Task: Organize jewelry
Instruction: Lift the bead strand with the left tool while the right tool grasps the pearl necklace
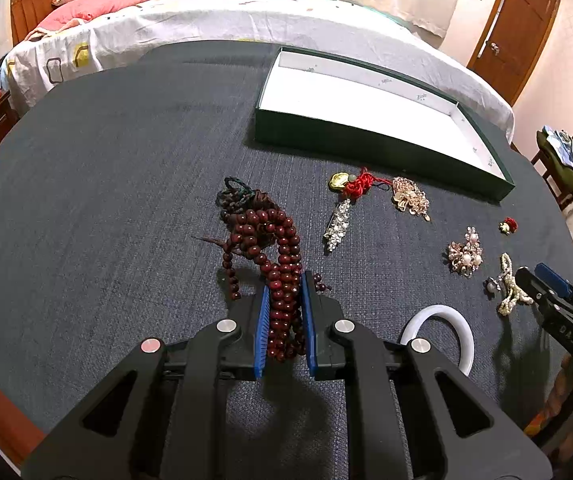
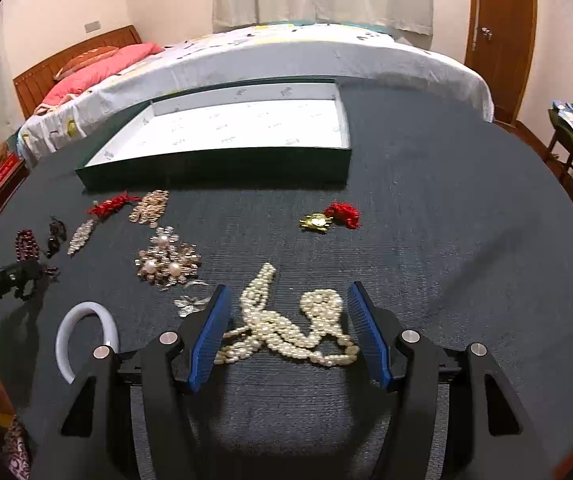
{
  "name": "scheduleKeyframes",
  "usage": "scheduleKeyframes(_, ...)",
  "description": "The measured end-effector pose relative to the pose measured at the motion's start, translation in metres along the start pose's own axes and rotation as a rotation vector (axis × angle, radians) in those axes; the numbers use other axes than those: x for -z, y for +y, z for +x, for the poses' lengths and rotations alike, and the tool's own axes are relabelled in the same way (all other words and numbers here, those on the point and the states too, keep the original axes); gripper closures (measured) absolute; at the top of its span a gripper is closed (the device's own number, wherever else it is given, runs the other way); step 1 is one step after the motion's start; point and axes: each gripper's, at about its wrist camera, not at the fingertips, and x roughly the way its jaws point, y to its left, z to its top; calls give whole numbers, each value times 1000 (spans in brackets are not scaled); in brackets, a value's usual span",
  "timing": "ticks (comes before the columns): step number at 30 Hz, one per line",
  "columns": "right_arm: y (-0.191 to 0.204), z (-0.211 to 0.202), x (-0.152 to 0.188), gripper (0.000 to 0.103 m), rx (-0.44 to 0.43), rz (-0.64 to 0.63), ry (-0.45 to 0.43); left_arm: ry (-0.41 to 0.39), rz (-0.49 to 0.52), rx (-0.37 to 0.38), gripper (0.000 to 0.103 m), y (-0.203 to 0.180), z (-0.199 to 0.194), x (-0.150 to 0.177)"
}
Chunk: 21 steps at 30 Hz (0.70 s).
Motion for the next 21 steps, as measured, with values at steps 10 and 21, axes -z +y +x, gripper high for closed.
scheduleKeyframes(10, 13, 10, 2, 68, 2, -70, 23, 5, -8, 6, 88, 2, 1, 0)
scheduleKeyframes(21, 16, 13, 5, 78, -36, -82, 46, 14, -9, 10, 88, 1, 3, 1)
